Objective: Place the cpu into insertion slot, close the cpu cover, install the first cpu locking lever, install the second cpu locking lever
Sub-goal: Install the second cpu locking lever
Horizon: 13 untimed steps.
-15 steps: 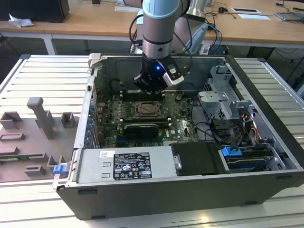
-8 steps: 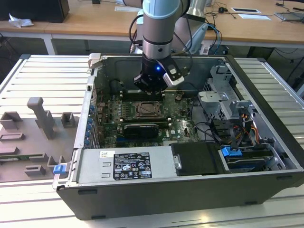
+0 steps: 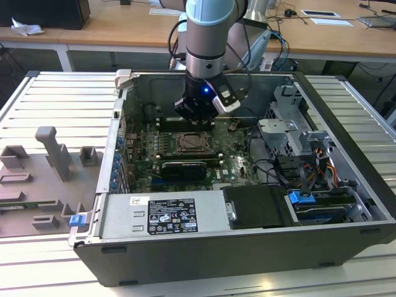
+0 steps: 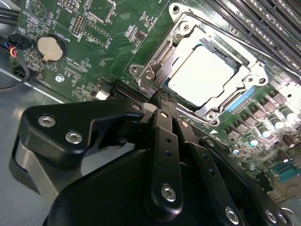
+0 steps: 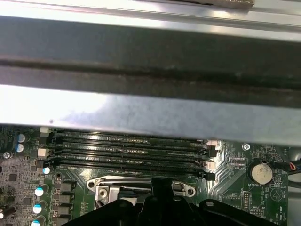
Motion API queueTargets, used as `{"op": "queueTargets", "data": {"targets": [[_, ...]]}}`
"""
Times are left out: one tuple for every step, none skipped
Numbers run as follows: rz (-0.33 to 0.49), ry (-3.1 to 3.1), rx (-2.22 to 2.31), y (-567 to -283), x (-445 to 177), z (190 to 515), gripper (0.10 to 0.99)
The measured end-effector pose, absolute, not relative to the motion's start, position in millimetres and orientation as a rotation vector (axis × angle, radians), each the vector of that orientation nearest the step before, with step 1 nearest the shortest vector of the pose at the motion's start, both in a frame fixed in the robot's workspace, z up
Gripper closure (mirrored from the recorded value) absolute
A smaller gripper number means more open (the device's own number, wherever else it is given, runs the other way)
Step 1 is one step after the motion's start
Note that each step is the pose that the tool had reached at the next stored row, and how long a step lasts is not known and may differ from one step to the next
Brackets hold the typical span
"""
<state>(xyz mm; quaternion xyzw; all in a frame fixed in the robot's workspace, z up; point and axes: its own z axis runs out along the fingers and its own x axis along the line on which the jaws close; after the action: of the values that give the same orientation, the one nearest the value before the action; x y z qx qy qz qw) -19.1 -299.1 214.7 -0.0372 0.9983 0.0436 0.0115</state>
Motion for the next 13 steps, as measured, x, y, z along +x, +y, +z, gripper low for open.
{"op": "queueTargets", "data": {"targets": [[0.136, 3.113, -0.116, -299, -19, 215, 0.980], [0.136, 3.113, -0.116, -299, -19, 215, 0.980], [0.136, 3.114, -0.116, -299, -19, 215, 0.980], [0.136, 3.114, -0.116, -299, -19, 216, 0.980], [0.136, 3.114, -0.116, -299, -19, 216, 0.980], [0.136, 3.113, -0.116, -299, -19, 217, 0.980], [0.136, 3.113, -0.116, -299, -19, 218, 0.980], [0.136, 3.113, -0.116, -299, -19, 220, 0.980], [0.136, 3.113, -0.116, -299, -19, 222, 0.980], [0.136, 3.113, -0.116, -299, -19, 224, 0.980], [0.136, 3.114, -0.116, -299, -19, 226, 0.980], [0.136, 3.113, -0.116, -299, -19, 227, 0.980], [0.136, 3.113, -0.116, -299, -19, 228, 0.980]]}}
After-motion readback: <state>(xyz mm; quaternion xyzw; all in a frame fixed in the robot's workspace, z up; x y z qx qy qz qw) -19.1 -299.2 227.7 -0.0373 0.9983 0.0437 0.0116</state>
